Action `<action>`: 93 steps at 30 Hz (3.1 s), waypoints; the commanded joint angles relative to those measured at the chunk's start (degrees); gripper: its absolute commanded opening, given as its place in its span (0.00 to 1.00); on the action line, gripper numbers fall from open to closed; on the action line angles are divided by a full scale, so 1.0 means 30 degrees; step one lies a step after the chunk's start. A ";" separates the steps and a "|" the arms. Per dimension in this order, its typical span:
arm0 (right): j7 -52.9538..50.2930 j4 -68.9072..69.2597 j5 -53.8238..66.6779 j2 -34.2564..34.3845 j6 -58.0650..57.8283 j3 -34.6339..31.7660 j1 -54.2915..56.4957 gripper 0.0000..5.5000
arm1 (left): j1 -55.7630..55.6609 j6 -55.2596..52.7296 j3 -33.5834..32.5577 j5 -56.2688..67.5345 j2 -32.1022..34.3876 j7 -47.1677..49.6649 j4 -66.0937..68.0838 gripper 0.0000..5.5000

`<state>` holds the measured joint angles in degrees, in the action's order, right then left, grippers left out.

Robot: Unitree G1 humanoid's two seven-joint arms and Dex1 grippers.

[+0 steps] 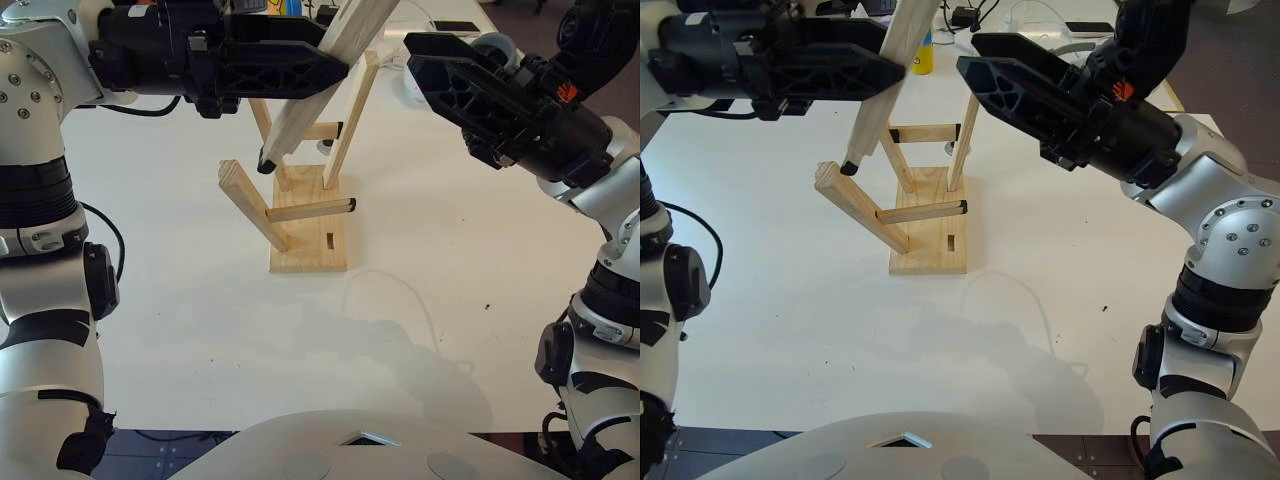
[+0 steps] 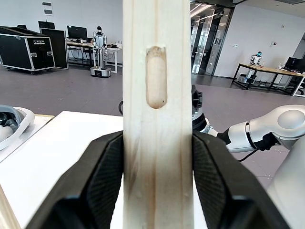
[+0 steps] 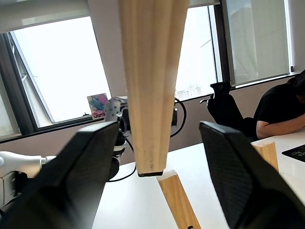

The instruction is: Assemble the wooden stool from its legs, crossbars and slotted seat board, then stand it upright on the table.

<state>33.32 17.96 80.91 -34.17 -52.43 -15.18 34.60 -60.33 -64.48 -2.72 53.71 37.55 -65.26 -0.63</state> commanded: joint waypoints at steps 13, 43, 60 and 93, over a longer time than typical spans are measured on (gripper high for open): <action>0.0875 -0.0324 0.0529 -0.0326 -0.0424 0.0120 0.0486 0.57 | 0.1001 -0.0149 0.0207 0.0176 -0.0258 0.0335 -0.0918 0.38; 0.1429 -0.0795 0.0819 -0.0886 -0.0897 -0.0083 0.0410 0.38 | 0.1995 -0.0263 0.1298 -0.0073 0.0532 -0.0429 -0.1872 0.38; 0.1722 -0.0901 0.1236 -0.1166 -0.0944 -0.0646 0.0569 0.73 | 0.2308 -0.0175 0.1537 -0.0105 0.0923 -0.0898 -0.2050 0.38; 0.1872 -0.0286 0.0648 -0.0593 -0.0627 0.0458 -0.0489 0.37 | 0.1927 0.1089 -0.0776 0.0327 0.0397 0.1067 -0.1896 0.68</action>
<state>38.05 17.61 83.86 -35.79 -54.53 -14.31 32.36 -52.03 -60.60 -1.86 53.51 38.54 -63.92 -7.38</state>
